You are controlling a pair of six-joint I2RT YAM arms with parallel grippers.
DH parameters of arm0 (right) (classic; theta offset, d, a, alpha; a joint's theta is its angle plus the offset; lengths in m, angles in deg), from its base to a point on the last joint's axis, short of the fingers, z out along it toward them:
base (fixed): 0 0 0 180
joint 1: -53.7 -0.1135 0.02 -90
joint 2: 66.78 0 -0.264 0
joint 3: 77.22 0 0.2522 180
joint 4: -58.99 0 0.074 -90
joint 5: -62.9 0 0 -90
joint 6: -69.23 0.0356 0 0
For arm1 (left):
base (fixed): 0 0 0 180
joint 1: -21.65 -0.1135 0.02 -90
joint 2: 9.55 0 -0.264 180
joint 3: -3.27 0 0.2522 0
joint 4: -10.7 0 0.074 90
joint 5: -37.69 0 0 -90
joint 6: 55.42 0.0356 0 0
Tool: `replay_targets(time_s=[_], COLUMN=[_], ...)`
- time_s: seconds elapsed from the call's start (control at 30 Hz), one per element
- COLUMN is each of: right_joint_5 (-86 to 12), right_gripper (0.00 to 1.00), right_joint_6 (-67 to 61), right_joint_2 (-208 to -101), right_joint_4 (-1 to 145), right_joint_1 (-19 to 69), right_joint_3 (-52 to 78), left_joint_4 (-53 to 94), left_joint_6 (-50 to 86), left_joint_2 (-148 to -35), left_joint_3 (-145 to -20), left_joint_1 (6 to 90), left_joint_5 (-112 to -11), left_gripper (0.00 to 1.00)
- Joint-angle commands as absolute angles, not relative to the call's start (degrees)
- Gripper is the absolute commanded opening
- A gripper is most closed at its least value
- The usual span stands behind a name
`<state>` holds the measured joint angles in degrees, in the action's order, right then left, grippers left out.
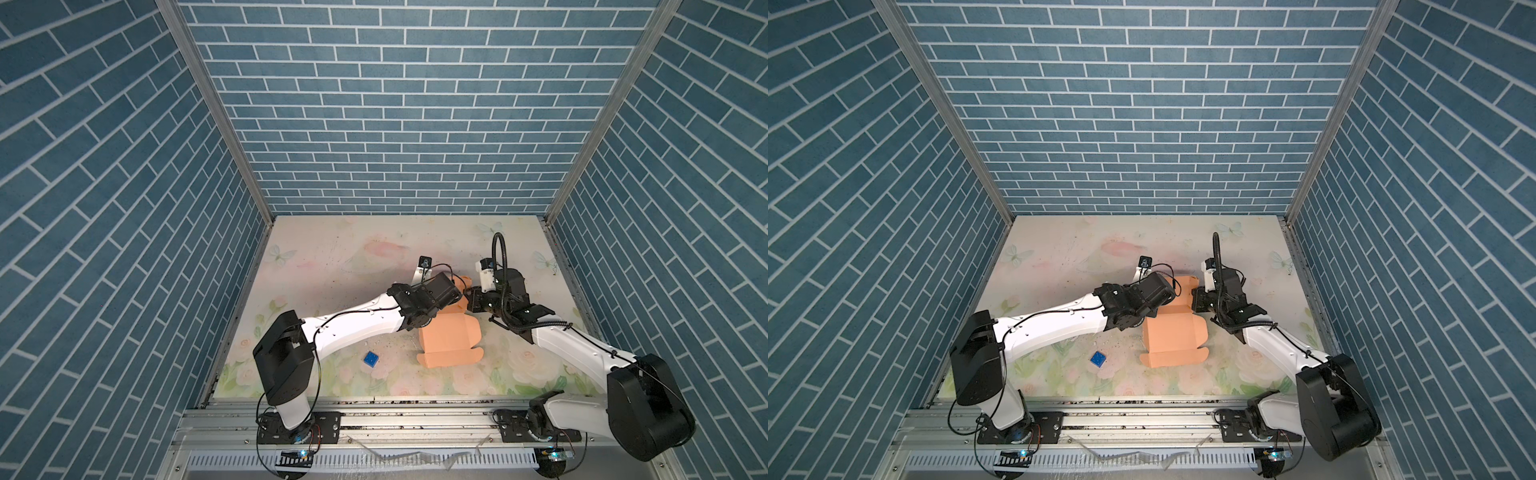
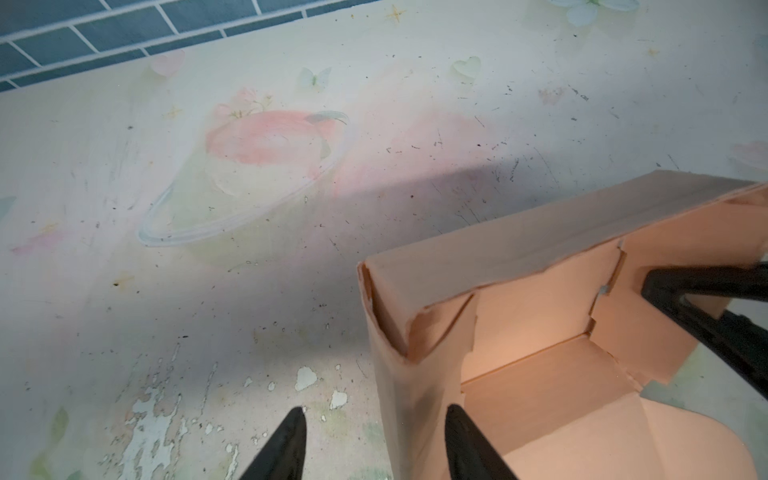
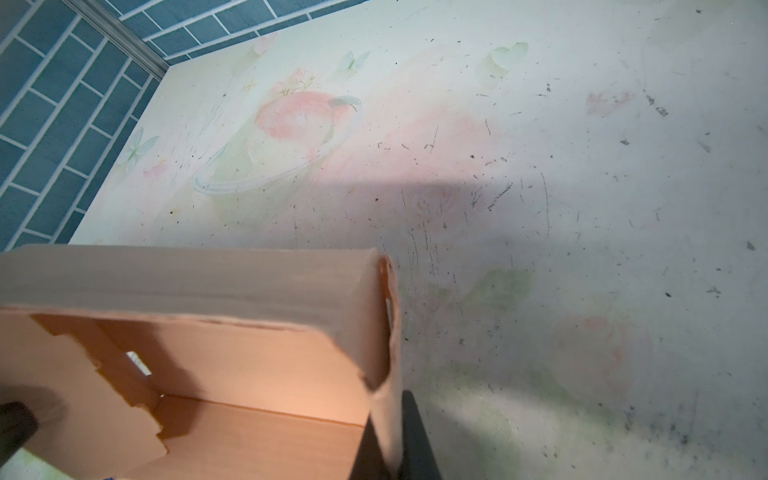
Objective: Fold the paper box
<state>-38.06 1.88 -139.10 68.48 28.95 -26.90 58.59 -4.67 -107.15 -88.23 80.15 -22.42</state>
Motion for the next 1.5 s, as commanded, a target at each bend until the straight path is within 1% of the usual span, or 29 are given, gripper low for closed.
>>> replay_targets(time_s=[0.0,0.23,0.27,0.33,0.4,0.47,0.53,0.73,0.83,1.0,1.23,1.47], right_joint_5=[-37.7,-37.8,-37.8,-37.8,-37.8,-37.8,-37.9,-37.8,-37.8,-37.9,-38.0,-37.7], right_gripper=[0.0,0.0,0.0,0.0,0.0,0.0,0.0,0.0,0.0,0.0,0.0,0.0], right_joint_6=[1.7,1.7,1.7,1.6,1.6,1.6,1.6,1.6,1.6,1.7,1.8,1.8], right_joint_2=[-138.5,-138.5,-138.5,-138.6,-138.6,-138.7,-138.8,-138.8,-138.7,-138.7,-138.8,-138.6], right_joint_4=[68.4,68.4,68.4,68.4,68.3,68.3,68.4,68.3,68.3,68.3,68.2,68.3], right_joint_1=[28.9,28.9,28.9,28.9,28.9,28.9,28.9,28.9,28.9,28.9,29.0,28.9], right_joint_3=[-26.3,-26.3,-26.3,-26.3,-26.3,-26.2,-26.2,-26.3,-26.3,-26.3,-26.3,-26.3], left_joint_4=[54.4,49.6,49.6,49.6,49.3,49.5,50.1,54.1,56.1,61.5,64.7,73.9], left_joint_6=[-3.6,-0.6,-0.3,0.0,0.2,0.3,0.4,-0.6,-1.0,-2.7,-4.2,-6.4], left_joint_2=[-105.1,-104.7,-105.0,-105.5,-105.9,-106.4,-107.0,-109.5,-110.8,-113.8,-116.8,-121.3], left_joint_3=[-85.9,-84.2,-84.4,-84.9,-85.1,-85.4,-86.0,-89.4,-90.9,-94.1,-96.9,-102.1], left_joint_1=[78.2,76.4,76.3,76.0,75.8,75.6,75.5,75.5,75.5,75.8,76.5,77.6], left_joint_5=[-26.8,-30.7,-30.8,-30.9,-30.8,-30.2,-29.4,-25.8,-23.9,-20.0,-16.6,-9.9], left_gripper=[0.55,0.54,0.52,0.45,0.4,0.32,0.26,0.2,0.2,0.15,0.06,0.0])
